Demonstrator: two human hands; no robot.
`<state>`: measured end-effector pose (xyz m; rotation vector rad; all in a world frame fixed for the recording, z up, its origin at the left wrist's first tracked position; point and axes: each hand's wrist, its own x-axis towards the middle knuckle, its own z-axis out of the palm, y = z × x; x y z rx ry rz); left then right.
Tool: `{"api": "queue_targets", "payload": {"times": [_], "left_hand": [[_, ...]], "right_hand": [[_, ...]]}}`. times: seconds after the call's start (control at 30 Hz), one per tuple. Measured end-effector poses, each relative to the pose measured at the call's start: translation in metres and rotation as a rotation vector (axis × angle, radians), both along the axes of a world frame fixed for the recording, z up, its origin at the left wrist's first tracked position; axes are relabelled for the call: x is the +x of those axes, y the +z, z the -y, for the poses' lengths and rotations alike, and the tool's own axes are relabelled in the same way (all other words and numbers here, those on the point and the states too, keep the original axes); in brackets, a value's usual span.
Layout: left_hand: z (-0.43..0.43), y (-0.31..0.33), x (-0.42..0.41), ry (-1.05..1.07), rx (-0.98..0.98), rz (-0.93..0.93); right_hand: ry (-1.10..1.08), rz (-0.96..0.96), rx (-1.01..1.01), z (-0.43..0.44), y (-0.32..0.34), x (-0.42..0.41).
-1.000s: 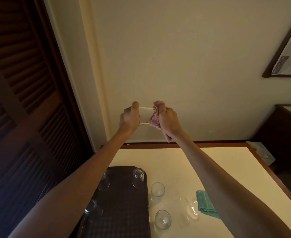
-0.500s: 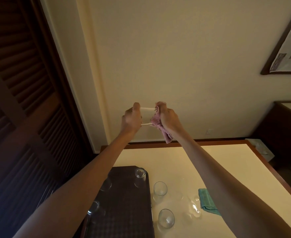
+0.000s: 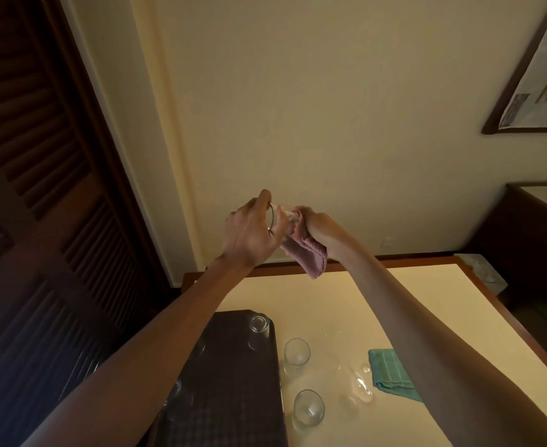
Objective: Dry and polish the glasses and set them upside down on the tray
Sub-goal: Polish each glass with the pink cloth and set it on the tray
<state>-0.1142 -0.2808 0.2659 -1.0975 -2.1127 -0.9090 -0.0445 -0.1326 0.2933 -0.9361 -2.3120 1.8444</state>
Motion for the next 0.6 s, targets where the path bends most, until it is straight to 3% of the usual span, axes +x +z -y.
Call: {"api": "queue_targets", "payload": {"times": [0.17,0.4,0.6], "left_hand": [[-0.026,-0.02,0.003,0.07,-0.018,0.224],[-0.068,-0.065,0.021,0.082,-0.013,0.527],[-0.102,-0.128,0.047,0.167,-0.178,0.704]], "right_hand": [[0.01,0.021,0.103,-0.032,-0.029,0.025],[-0.021,0.032,-0.094,-0.101,-0.077,0.066],[-0.106,0.121,-0.171,-0.153,-0.139,0.091]]}}
